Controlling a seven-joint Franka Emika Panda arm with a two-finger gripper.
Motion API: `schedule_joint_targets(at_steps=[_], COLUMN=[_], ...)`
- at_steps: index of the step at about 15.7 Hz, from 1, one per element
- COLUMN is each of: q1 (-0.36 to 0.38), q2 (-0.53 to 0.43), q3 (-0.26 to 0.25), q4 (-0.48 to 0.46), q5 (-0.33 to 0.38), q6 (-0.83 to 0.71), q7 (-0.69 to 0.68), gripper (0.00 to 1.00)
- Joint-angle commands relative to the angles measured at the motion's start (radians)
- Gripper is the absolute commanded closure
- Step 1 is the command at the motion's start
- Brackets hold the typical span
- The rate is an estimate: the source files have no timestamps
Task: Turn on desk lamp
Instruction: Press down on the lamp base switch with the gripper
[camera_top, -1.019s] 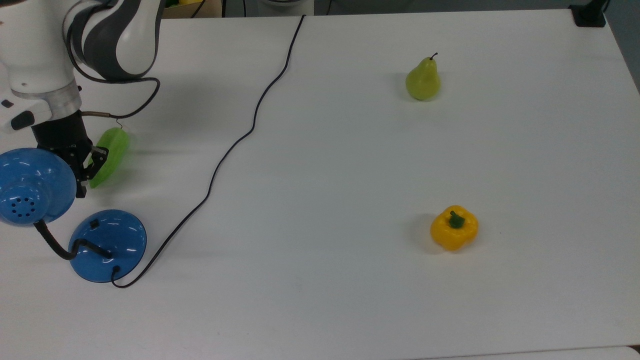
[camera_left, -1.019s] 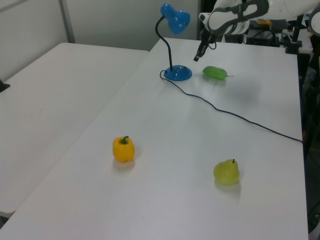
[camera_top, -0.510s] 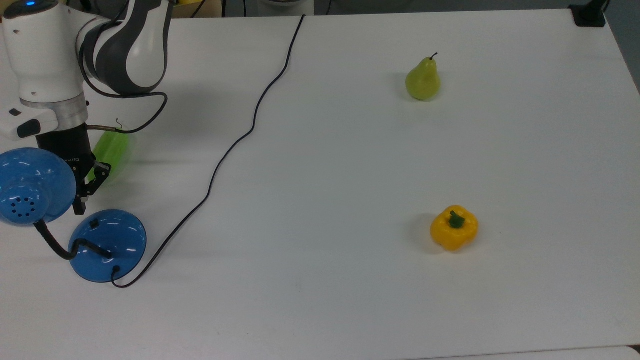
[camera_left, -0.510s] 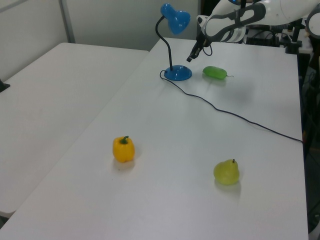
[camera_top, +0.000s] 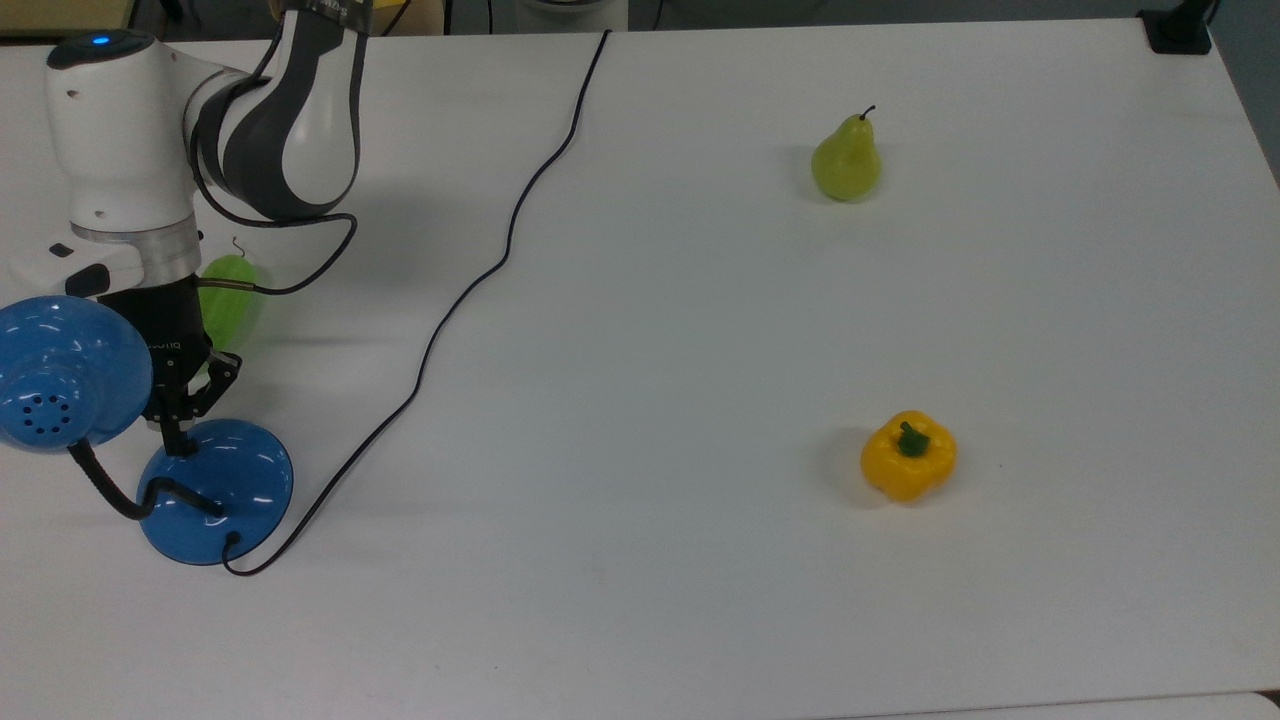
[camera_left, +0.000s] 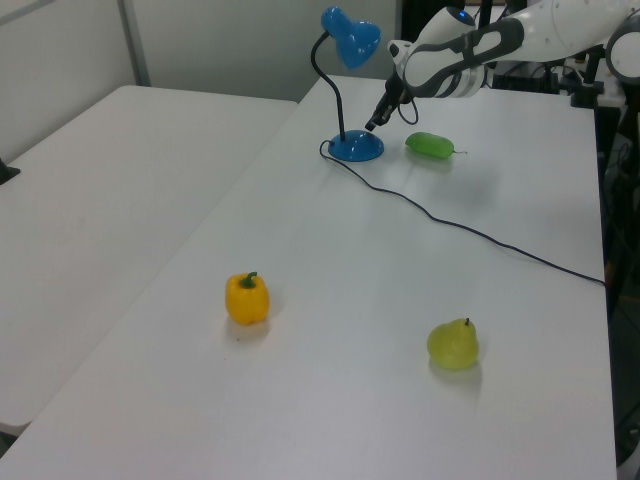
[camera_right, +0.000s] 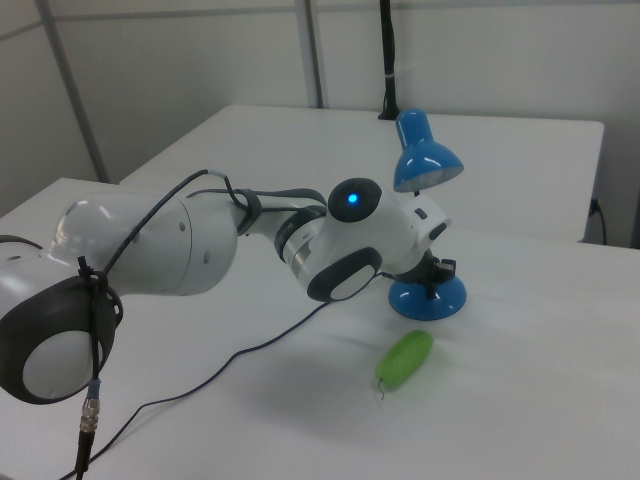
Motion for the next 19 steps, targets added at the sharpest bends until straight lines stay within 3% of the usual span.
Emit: schedule_joint_targets(at_steps=[1, 14, 19], q1=[0.0, 0.0, -0.003], q2=[0.016, 0.026, 0.028], q3=[0.008, 0.008, 0.008], q4=[0.02, -0.009, -0.022], q5=[0.026, 0.029, 0.063], q6=[0.029, 0.035, 0.036], q7=[0.012, 0.017, 0.037], gripper=[1.0, 1.0, 1.0])
